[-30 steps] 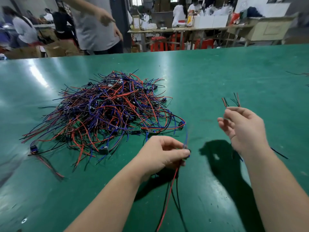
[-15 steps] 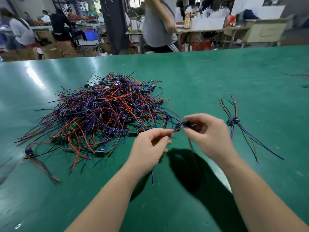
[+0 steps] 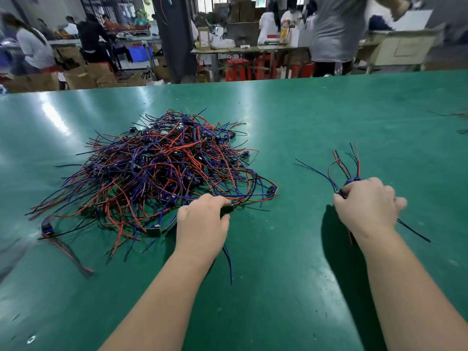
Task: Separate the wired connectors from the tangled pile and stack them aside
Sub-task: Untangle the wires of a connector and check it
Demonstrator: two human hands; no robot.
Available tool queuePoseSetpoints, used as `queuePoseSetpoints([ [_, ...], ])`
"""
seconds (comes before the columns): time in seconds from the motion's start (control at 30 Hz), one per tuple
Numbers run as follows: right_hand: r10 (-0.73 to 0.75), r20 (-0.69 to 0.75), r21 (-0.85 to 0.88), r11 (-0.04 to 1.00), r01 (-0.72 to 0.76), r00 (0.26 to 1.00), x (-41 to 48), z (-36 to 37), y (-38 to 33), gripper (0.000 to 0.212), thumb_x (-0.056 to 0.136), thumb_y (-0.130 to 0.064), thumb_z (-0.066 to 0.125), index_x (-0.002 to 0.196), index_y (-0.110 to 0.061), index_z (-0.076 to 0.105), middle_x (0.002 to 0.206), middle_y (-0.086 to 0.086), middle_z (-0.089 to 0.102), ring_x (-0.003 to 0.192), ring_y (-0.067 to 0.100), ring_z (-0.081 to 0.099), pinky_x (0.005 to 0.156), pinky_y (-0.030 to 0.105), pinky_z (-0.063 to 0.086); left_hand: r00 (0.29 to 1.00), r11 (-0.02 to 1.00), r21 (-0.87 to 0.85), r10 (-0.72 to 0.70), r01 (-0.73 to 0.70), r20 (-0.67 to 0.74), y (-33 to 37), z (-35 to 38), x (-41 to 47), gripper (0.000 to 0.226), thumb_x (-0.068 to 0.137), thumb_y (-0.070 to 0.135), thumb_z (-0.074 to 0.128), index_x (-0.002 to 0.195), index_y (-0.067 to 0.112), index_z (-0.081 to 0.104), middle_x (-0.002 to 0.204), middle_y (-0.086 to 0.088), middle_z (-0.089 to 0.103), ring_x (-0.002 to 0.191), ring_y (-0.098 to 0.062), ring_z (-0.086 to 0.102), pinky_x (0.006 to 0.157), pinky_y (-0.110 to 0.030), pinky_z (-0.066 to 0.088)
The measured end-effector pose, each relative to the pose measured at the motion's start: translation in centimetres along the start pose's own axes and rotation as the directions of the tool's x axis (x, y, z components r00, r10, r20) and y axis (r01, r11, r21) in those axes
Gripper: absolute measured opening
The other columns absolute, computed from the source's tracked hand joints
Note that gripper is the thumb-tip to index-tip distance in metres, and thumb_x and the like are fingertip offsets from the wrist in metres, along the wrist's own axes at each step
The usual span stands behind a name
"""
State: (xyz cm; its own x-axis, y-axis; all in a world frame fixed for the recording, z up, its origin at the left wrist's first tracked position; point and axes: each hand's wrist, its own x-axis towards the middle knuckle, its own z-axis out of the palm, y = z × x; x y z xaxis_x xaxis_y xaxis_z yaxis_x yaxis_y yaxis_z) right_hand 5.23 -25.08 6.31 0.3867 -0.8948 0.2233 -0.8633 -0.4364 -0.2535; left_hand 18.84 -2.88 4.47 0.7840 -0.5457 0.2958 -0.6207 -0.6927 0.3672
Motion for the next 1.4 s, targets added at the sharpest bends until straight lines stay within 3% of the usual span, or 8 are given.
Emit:
queuePoseSetpoints([
  [0.13, -0.16, 0.009, 0.236, 0.959, 0.153, 0.987, -1.8, -0.4, -2.0, 0.027, 0.086, -0.025, 0.06, 0.11, -0.02, 0.069, 0.117, 0.009, 0.057, 0.108, 0.029, 0.054, 0.091, 0.04, 0.032, 1.0, 0.994, 0.106, -0.014, 0.017, -0.026, -0.4, 0.0, 0.3, 0.028, 0.091, 0.043, 0.057, 0.118, 0.037, 0.06, 0.11, 0.011, 0.056, 0.108, -0.015, 0.049, 0.091, -0.034, 0.031],
  [0.33, -0.4, 0.11, 0.56, 0.781, 0.276, 0.91, -4.7, -0.9, -4.4, 0.015, 0.082, -0.013, 0.061, 0.083, -0.019, 0.075, 0.074, -0.009, 0.069, 0.071, 0.006, 0.062, 0.063, 0.012, 0.038, 0.938, 0.976, -0.192, 0.032, -0.104, -0.345, 0.5, -0.3, 0.0, 0.015, 0.091, 0.038, 0.059, 0.099, 0.027, 0.064, 0.101, 0.012, 0.065, 0.095, -0.015, 0.058, 0.097, -0.034, 0.025],
  [0.5, -0.547, 0.3, 0.818, 0.569, 0.084, 0.781, -5.8, -1.7, -5.2, 0.02, 0.086, -0.008, 0.062, 0.08, -0.024, 0.072, 0.064, -0.004, 0.07, 0.05, 0.005, 0.057, 0.053, 0.013, 0.043, 0.958, 0.352, -0.927, -0.197, -0.129, -0.208, 3.3, -3.1, -0.5, 0.018, 0.085, 0.035, 0.061, 0.092, 0.019, 0.062, 0.071, 0.002, 0.072, 0.062, -0.011, 0.068, 0.062, -0.02, 0.054],
  [0.67, -0.62, 0.299, 0.954, 0.181, -0.239, 0.725, -6.5, -2.2, -5.8, 0.019, 0.089, -0.004, 0.059, 0.094, -0.017, 0.072, 0.075, 0.003, 0.071, 0.054, 0.011, 0.055, 0.051, 0.016, 0.039, 0.899, -0.267, -0.911, -0.224, 0.314, 0.376, 4.2, -4.6, -0.2, 0.021, 0.067, 0.034, 0.066, 0.075, 0.015, 0.059, 0.06, 0.004, 0.066, 0.035, -0.001, 0.05, 0.041, -0.015, 0.049],
  [0.73, -0.65, 0.305, 0.94, 0.09, -0.328, 0.696, -6.6, -2.2, -5.9, 0.021, 0.081, -0.016, 0.063, 0.101, -0.015, 0.07, 0.086, 0.004, 0.073, 0.061, 0.011, 0.059, 0.053, 0.016, 0.041, 0.824, -0.379, -0.797, -0.133, 0.471, 0.551, 4.3, -5.0, -0.3, 0.02, 0.065, 0.032, 0.068, 0.071, 0.015, 0.059, 0.059, 0.004, 0.064, 0.033, 0.0, 0.048, 0.039, -0.014, 0.047],
  [1.07, -0.61, 0.271, 0.907, -0.096, -0.409, 0.744, -6.3, -2.0, -6.0, 0.017, 0.069, -0.018, 0.065, 0.08, -0.014, 0.077, 0.074, 0.005, 0.071, 0.062, 0.016, 0.06, 0.058, 0.02, 0.038, 0.626, -0.068, -0.624, 0.151, 0.778, 0.765, 5.0, -4.2, -1.2, 0.028, 0.069, 0.038, 0.063, 0.081, 0.014, 0.07, 0.058, 0.002, 0.063, 0.033, -0.002, 0.047, 0.039, -0.019, 0.051],
  [1.2, -0.527, 0.237, 0.969, 0.067, -0.238, 0.816, -6.1, -1.9, -5.9, 0.014, 0.067, -0.024, 0.072, 0.067, -0.01, 0.071, 0.062, 0.003, 0.065, 0.052, 0.012, 0.048, 0.05, 0.019, 0.039, 0.728, 0.081, -0.727, 0.026, 0.682, 0.685, 5.0, -3.2, -1.1, 0.034, 0.088, 0.041, 0.057, 0.086, 0.01, 0.069, 0.074, -0.005, 0.069, 0.047, -0.012, 0.062, 0.044, -0.023, 0.053],
  [1.4, -0.525, 0.255, 0.954, 0.272, -0.123, 0.812, -5.9, -1.1, -5.6, 0.017, 0.08, -0.007, 0.071, 0.065, -0.013, 0.065, 0.05, -0.006, 0.059, 0.046, 0.003, 0.048, 0.046, 0.014, 0.038, 0.824, 0.136, -0.819, 0.03, 0.557, 0.565, 4.7, -2.1, -1.7, 0.025, 0.064, 0.022, 0.075, 0.081, 0.006, 0.069, 0.066, -0.005, 0.069, 0.057, -0.011, 0.067, 0.051, -0.019, 0.053],
])
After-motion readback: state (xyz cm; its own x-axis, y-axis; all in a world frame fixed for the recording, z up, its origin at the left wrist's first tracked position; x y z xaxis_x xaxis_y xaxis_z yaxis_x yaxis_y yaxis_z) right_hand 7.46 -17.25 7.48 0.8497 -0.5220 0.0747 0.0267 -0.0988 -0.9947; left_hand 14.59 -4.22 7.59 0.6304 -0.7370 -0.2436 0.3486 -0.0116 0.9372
